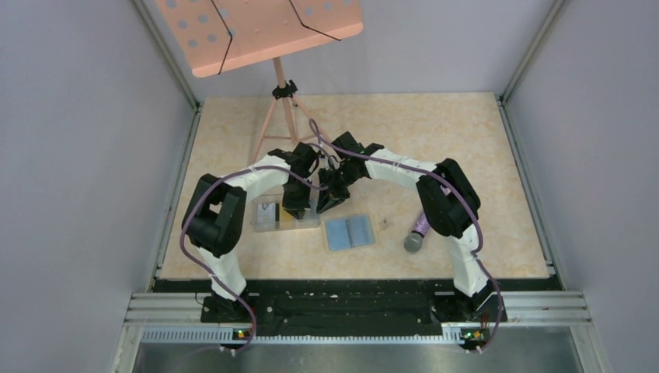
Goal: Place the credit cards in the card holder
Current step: Pick up the credit card from the storage box.
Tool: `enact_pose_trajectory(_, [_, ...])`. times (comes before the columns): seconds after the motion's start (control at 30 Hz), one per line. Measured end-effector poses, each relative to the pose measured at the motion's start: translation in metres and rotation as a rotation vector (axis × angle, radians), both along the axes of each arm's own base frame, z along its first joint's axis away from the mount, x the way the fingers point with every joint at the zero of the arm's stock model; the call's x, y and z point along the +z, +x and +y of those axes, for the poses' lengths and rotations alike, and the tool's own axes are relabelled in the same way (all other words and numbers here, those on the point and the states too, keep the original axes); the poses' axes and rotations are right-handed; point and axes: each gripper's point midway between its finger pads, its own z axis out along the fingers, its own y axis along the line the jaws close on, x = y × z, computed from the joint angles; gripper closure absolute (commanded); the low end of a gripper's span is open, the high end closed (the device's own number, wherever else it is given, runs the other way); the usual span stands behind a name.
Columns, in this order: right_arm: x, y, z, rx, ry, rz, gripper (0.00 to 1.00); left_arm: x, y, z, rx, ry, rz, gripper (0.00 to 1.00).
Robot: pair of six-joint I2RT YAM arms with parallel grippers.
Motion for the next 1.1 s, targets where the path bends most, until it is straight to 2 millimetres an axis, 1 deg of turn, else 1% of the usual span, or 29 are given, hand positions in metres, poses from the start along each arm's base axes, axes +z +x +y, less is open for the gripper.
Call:
enact_pose_trajectory(0.1, [0.000,-0.002,-0.001,0.005,-0.005,0.010,0.91,0.004,-0.002,-0.001,0.014,-0.021,-0.012,0.94])
enact_pose_trajectory(0.27, [-0.001,-0.003,-0.002,0.012,-0.005,0.008,0.91,0.017,-0.002,-0.004,0.023,-0.053,-0.038,0.94])
enact_pose_trajectory(0.47, [-0.001,-0.003,-0.002,0.012,-0.004,0.007,0.91,0.032,-0.002,-0.014,0.039,-0.121,-0.057,0.90])
enact_pose_trajectory(0.53, [-0.001,-0.003,-0.002,0.012,-0.004,0.007,0.91,0.034,-0.002,-0.020,0.042,-0.151,-0.054,0.89])
enact_pose_trajectory(0.67, [-0.001,-0.003,-0.002,0.010,-0.006,0.011,0.91,0.035,0.000,-0.032,0.053,-0.211,-0.057,0.83])
enact_pose_trajectory(0.77, [0.000,-0.003,-0.002,0.002,-0.009,0.019,0.91,0.032,0.001,-0.037,0.065,-0.240,-0.057,0.77])
enact_pose_trajectory(0.87, [0.000,-0.003,-0.002,0.000,-0.010,0.022,0.91,0.029,0.001,-0.040,0.076,-0.258,-0.058,0.75])
enact_pose_trajectory(0.93, [0.000,-0.003,-0.002,0.004,-0.008,0.016,0.91,0.027,0.000,-0.041,0.081,-0.267,-0.053,0.77])
enact_pose_trajectory(0.97, [-0.001,-0.003,-0.002,0.006,-0.008,0.014,0.91,0.026,-0.001,-0.042,0.080,-0.268,-0.051,0.80])
enact_pose_trajectory(1.03, [-0.001,-0.003,-0.002,0.009,-0.006,0.010,0.91,0.026,-0.002,-0.042,0.079,-0.270,-0.049,0.90])
enact_pose_trajectory(1.07, [-0.001,-0.003,-0.002,0.010,-0.006,0.010,0.91,0.026,-0.002,-0.042,0.079,-0.271,-0.049,0.97])
enact_pose_trajectory(1.1, [-0.001,-0.003,-0.002,0.011,-0.006,0.009,0.91,0.026,-0.002,-0.043,0.081,-0.271,-0.050,1.00])
